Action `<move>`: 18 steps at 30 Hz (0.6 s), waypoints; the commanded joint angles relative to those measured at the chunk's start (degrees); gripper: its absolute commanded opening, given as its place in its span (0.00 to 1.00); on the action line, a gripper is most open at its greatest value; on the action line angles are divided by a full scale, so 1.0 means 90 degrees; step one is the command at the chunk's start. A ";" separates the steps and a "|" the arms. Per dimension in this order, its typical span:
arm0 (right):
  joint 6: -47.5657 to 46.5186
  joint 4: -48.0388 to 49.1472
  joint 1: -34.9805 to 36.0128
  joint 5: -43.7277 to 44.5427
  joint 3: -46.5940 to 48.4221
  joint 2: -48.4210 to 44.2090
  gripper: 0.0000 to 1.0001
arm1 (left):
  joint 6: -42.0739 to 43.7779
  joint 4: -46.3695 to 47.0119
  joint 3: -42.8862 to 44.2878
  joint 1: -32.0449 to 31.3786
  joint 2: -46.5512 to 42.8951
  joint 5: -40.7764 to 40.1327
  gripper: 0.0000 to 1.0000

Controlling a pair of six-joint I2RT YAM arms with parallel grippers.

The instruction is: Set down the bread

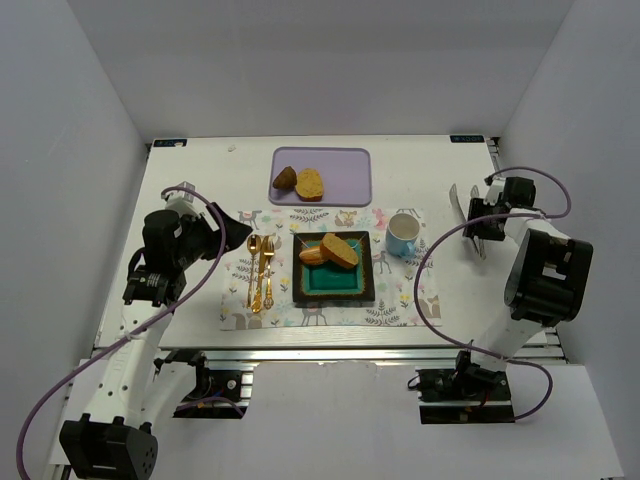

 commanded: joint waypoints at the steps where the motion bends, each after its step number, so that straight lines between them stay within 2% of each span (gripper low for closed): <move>1: -0.0349 0.0004 -0.0007 0.0240 -0.0151 0.0271 0.56 | 0.0016 0.0082 0.0047 0.0008 -0.0003 0.0091 0.85; 5: -0.0662 -0.0037 0.0002 0.0153 -0.0267 0.0340 0.63 | 0.0016 0.0151 0.0076 0.0018 0.0085 0.0130 0.86; 7: -0.0740 -0.0075 0.0002 0.0045 -0.0239 0.0223 0.76 | 0.0045 0.0141 0.0115 0.0008 0.0124 0.0130 0.86; 8: -0.0866 -0.0230 0.0002 0.0006 -0.0210 0.0165 0.79 | 0.0055 0.0132 0.0135 0.0008 0.0134 0.0130 0.86; 9: -0.0916 -0.0328 0.0002 -0.0033 -0.0103 -0.0010 0.89 | 0.0075 0.0131 0.0154 0.0018 0.0163 0.0120 0.86; 14: -0.1335 -0.0934 0.0002 -0.0452 0.0327 -0.1170 0.89 | 0.0094 0.0121 0.0194 0.0008 0.0193 0.0100 0.88; 18: -0.0957 -0.1306 0.0002 -0.0804 0.1068 -0.1642 0.90 | 0.0017 0.0229 0.0106 0.0008 0.0163 0.0110 0.88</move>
